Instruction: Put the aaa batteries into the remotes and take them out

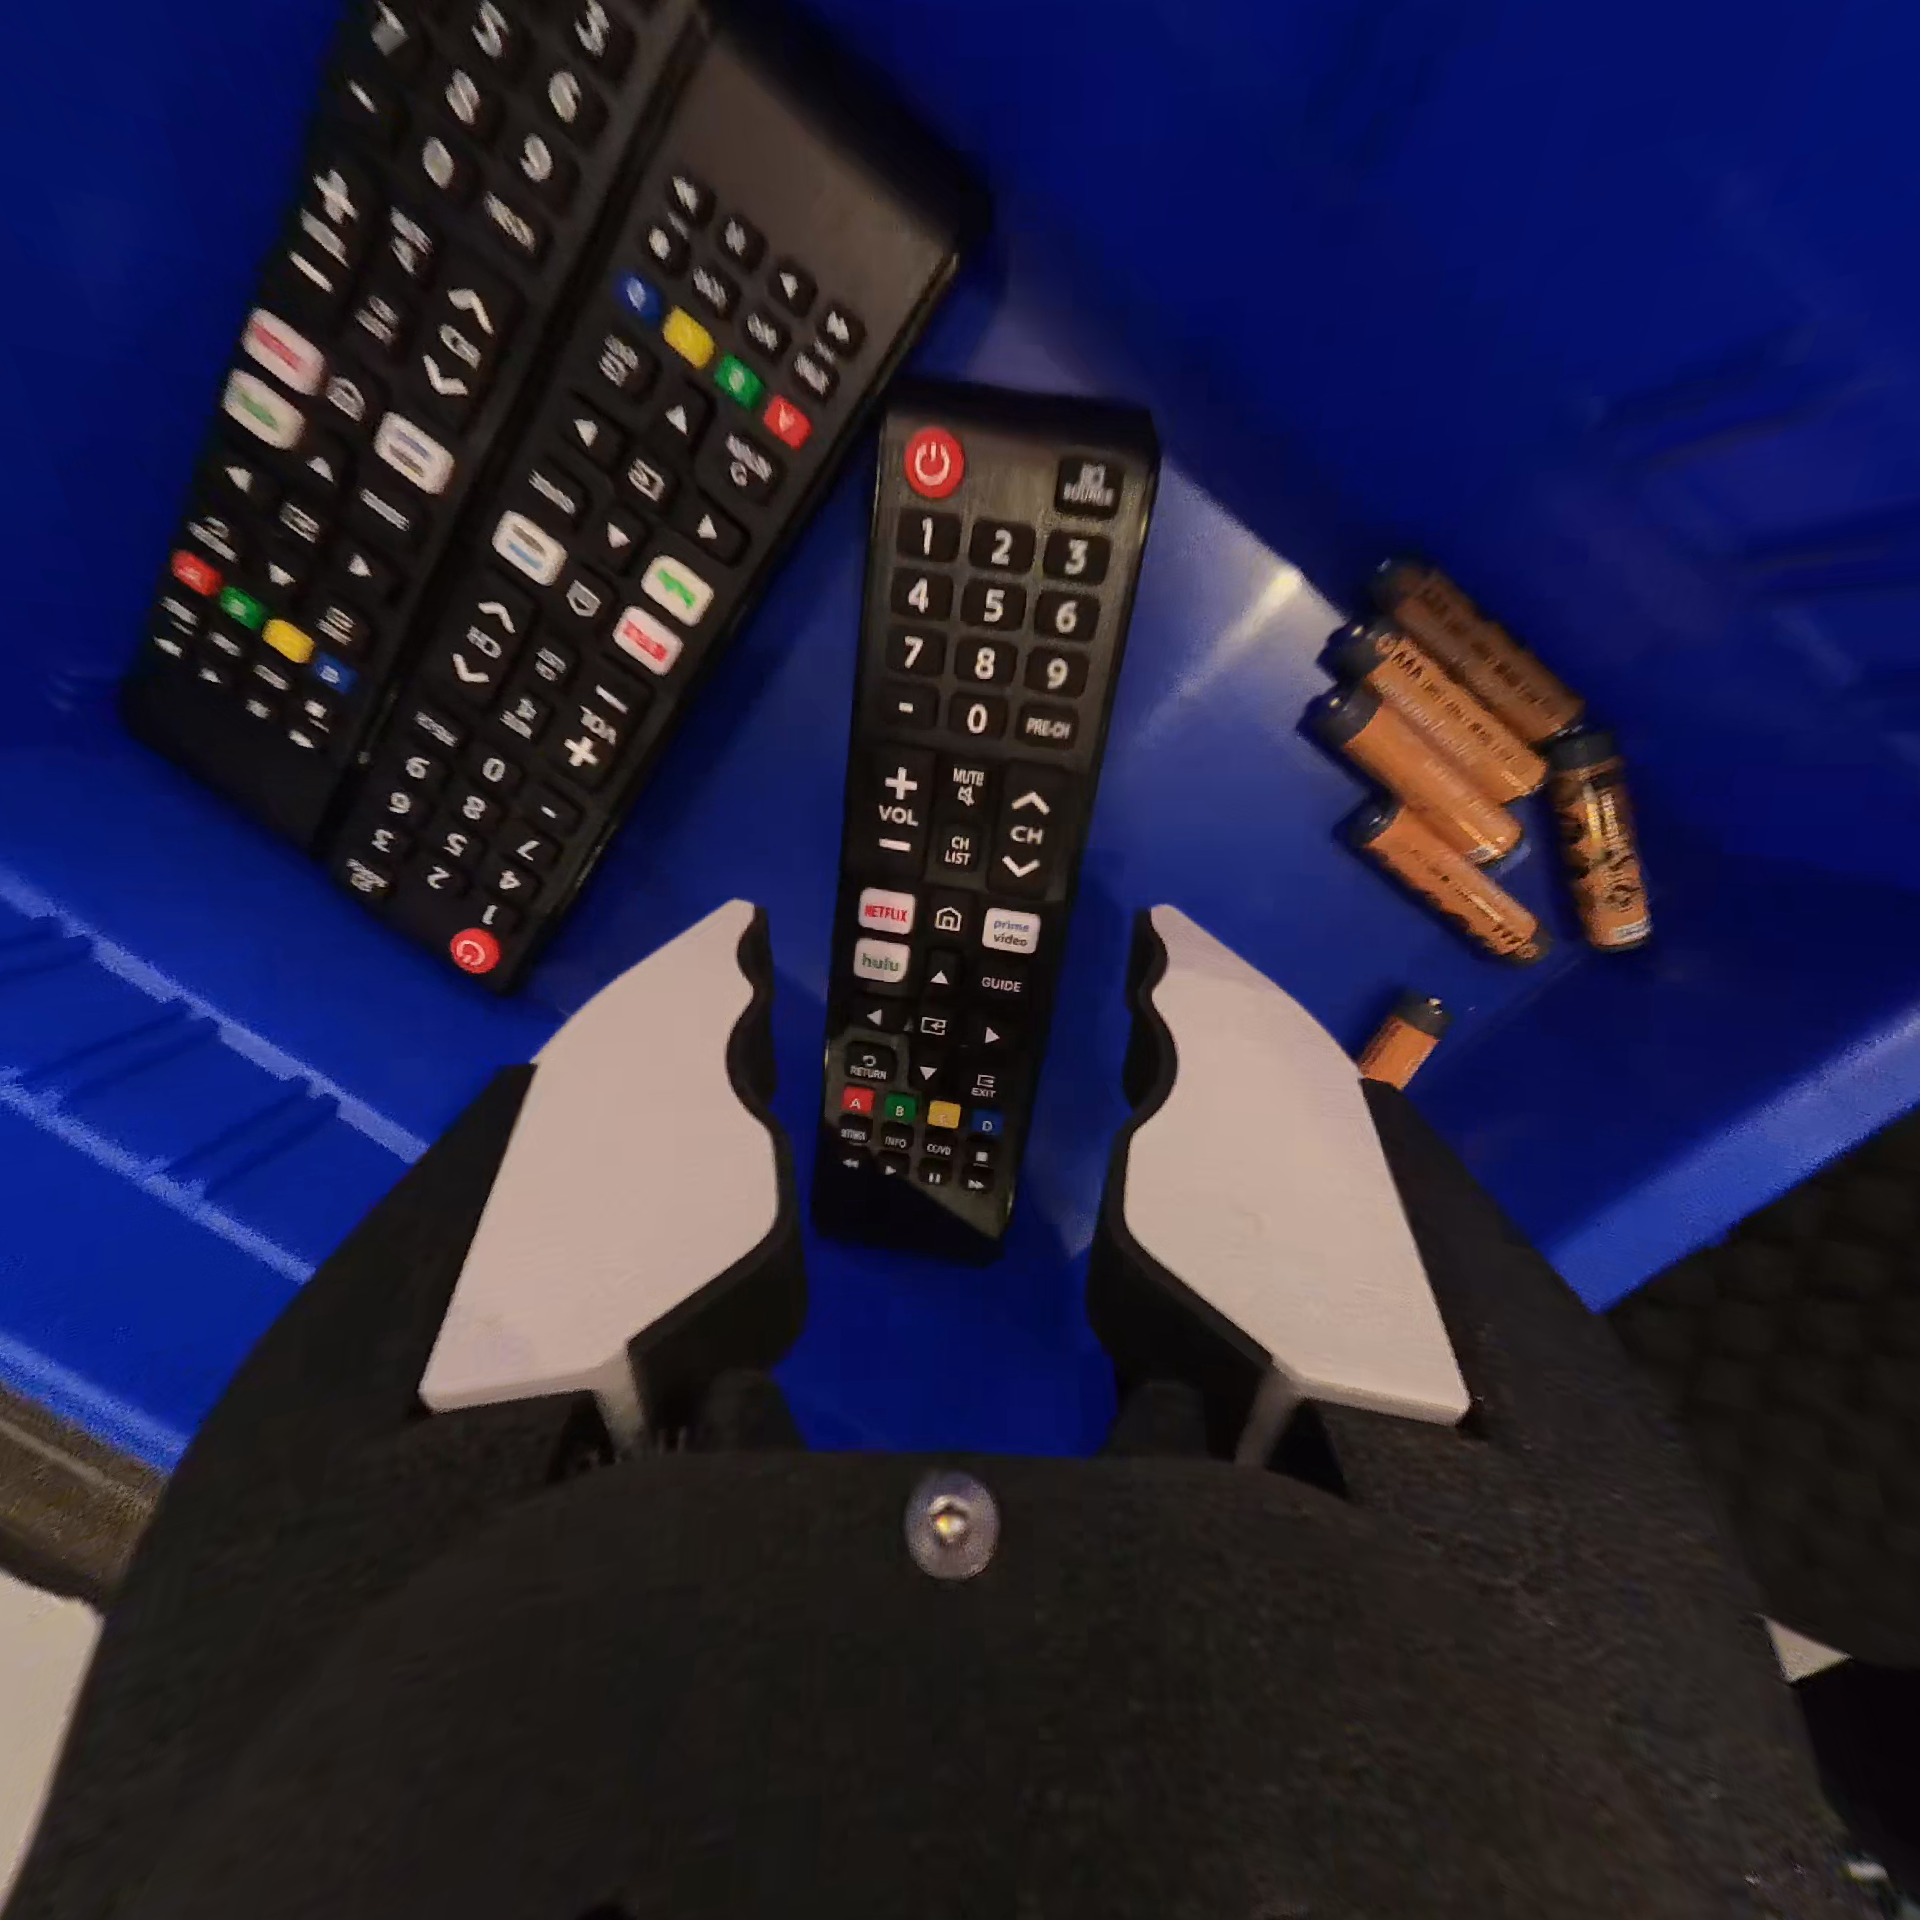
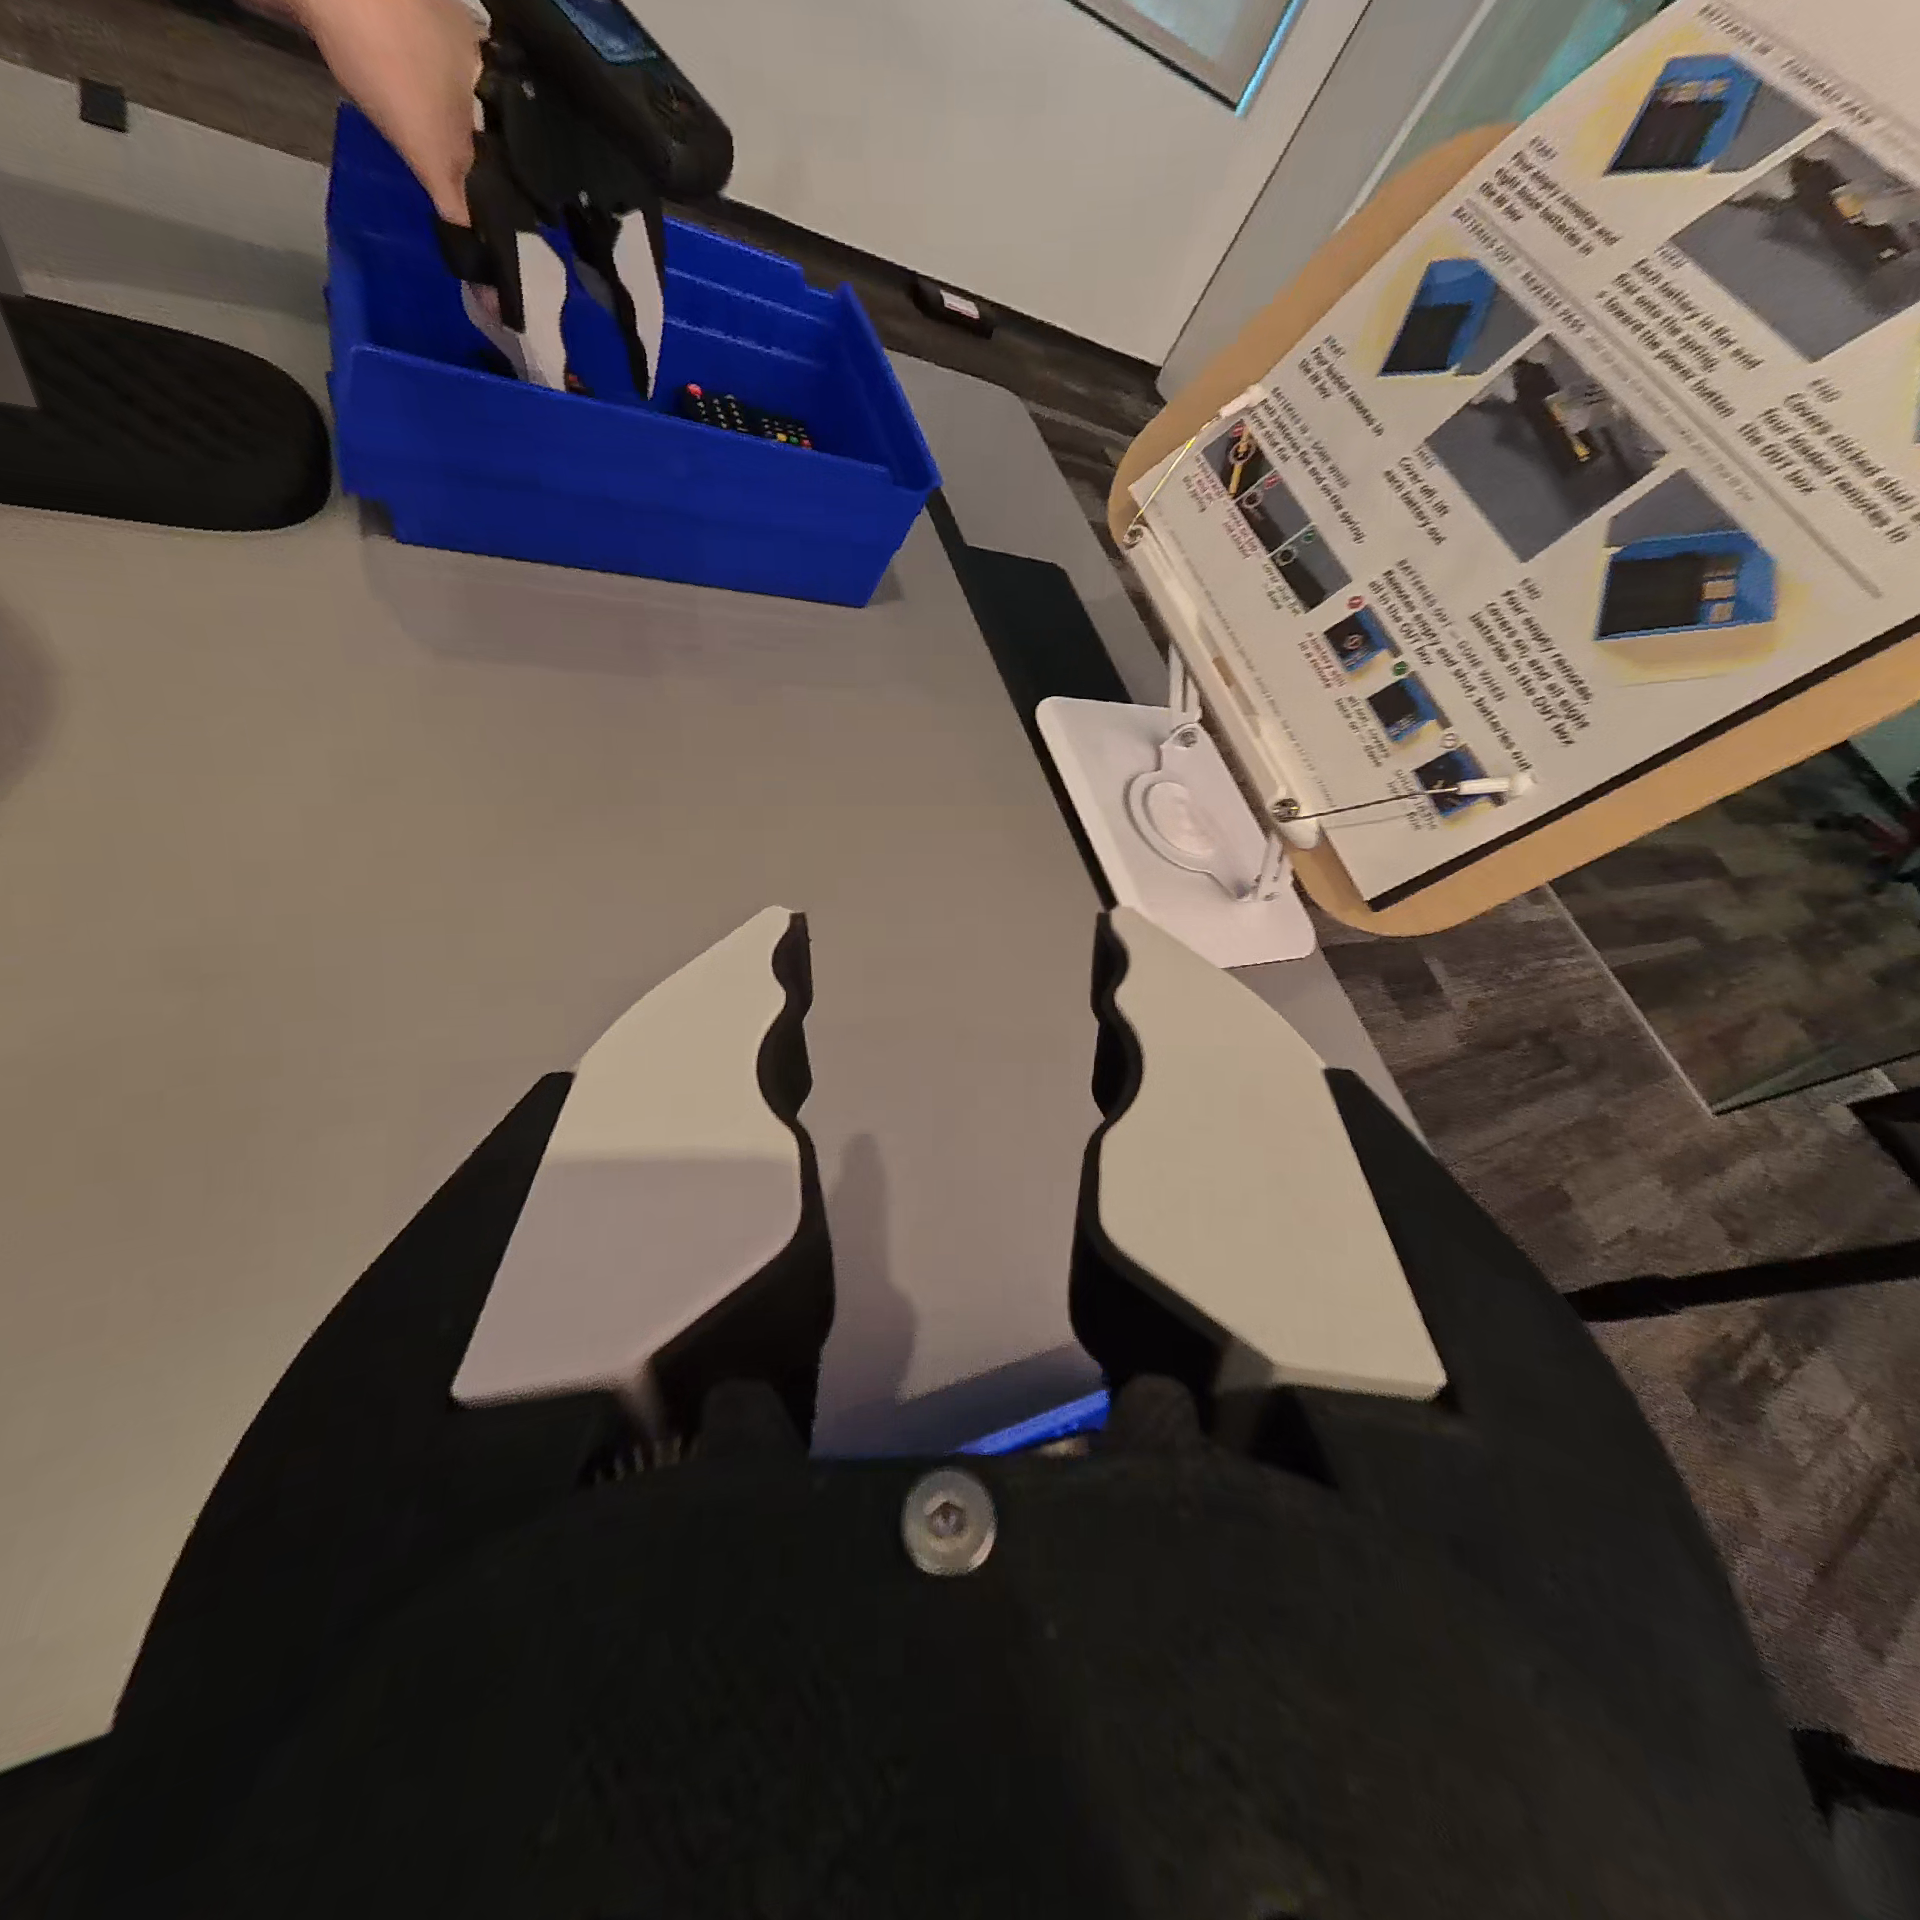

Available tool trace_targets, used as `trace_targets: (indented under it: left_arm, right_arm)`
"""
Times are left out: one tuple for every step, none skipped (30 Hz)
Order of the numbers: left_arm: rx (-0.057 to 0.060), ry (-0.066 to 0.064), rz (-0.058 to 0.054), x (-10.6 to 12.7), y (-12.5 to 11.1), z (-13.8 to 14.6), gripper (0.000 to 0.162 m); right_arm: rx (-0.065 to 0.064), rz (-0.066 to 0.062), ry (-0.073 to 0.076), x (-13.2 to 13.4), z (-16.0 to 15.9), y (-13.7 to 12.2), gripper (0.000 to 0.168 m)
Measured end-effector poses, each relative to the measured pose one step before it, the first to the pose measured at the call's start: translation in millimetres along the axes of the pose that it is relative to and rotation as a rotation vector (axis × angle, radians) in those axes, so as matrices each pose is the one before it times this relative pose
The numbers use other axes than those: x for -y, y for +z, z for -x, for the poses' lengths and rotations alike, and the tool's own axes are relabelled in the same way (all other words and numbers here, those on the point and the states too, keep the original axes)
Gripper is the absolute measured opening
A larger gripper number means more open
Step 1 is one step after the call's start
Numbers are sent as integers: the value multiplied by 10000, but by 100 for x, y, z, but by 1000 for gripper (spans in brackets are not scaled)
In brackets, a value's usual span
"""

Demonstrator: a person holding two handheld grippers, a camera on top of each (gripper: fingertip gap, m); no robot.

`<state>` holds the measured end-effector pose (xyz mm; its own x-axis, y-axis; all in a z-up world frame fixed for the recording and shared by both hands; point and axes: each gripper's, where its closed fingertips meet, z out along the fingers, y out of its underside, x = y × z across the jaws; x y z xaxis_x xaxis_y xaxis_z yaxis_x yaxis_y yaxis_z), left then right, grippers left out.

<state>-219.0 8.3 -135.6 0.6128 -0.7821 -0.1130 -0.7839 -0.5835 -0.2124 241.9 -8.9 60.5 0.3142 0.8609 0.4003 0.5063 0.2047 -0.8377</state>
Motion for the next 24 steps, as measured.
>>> trace_targets:
  left_arm:
    - [-29, 37, 156, -353, 464, 5, 66]
    - [-121, 34, 68, -216, 433, -178, 65]
    - [-46, 13, 154, -178, 357, -117, 63]
    - [60, 67, 253, -203, 284, 4, 63]
    - [132, 131, 228, -137, 233, 78, 61]
    - [112, 139, 236, -158, 219, 58, 57]
    - [39, -18, 58, 137, 13, 62, 56]
    - [-12, -21, 96, 56, -1, 51, 54]
    - [-115, -9, 173, -94, 83, -115, 52]
    - [-117, -34, 92, 1, 24, -80, 51]
    - [-9, 61, 95, -34, 2, -18, 51]
    - [4, 24, 138, -67, -19, -32, 51]
    - [-3, -6, 175, -85, -18, -74, 51]
    - [4, 7, 148, -66, -27, -115, 50]
    - [27, -56, 76, -21, -43, -87, 50]
    - [64, -114, -14, -1, -96, -47, 50]
    - [74, -101, -114, 17, -206, -18, 50]
    - [15, -147, -138, -58, -341, -20, 50]
    - [-63, -160, -98, -177, -468, -68, 50]
    - [17, -108, -168, -110, -598, 50, 50]
    - [66, -123, -309, 45, -757, 148, 50]
    - [-170, -229, -312, 106, -871, -88, 50]
    - [-285, -225, -377, 256, -1013, -229, 50]
    - [-213, -177, -517, 516, -1188, -177, 50]
  right_arm:
    - [89, 18, 137, -323, 26, 237, 53]
    - [68, 49, 151, -316, -32, 188, 53]
    - [27, 49, 111, -271, -77, 133, 53]
    - [-7, 21, 49, -177, -93, 76, 53]
    - [6, -10, 11, -90, -48, 47, 53]
    - [32, -33, 13, -14, 10, 13, 53]
    - [35, -52, 31, 52, 23, -10, 53]
    - [38, -56, 29, 65, 48, -9, 53]
    - [38, -41, 8, 53, 78, -17, 53]
    - [8, -12, -11, -7, 30, -14, 53]
    - [-26, 32, -13, -88, -21, -17, 53]
    - [-23, 55, 5, -138, -38, 5, 53]
    - [17, 43, 31, -132, 4, 19, 53]
    - [48, 16, 41, -95, 34, 30, 53]
    - [49, -5, 22, -51, 40, 41, 53]
    - [33, -7, 0, -53, 26, 62, 53]
    - [23, 10, 2, -58, 6, 67, 53]
    - [28, 28, 13, -97, 14, 78, 53]
    - [28, 29, 10, -88, 16, 69, 53]
    - [10, 18, -3, -64, 14, 73, 53]
    - [3, 0, -8, -12, 8, 65, 53]
    - [21, -13, -3, 31, 58, 62, 53]
    - [27, -20, 3, 72, 74, 59, 53]
    - [3, -16, -1, 94, 62, 68, 53]
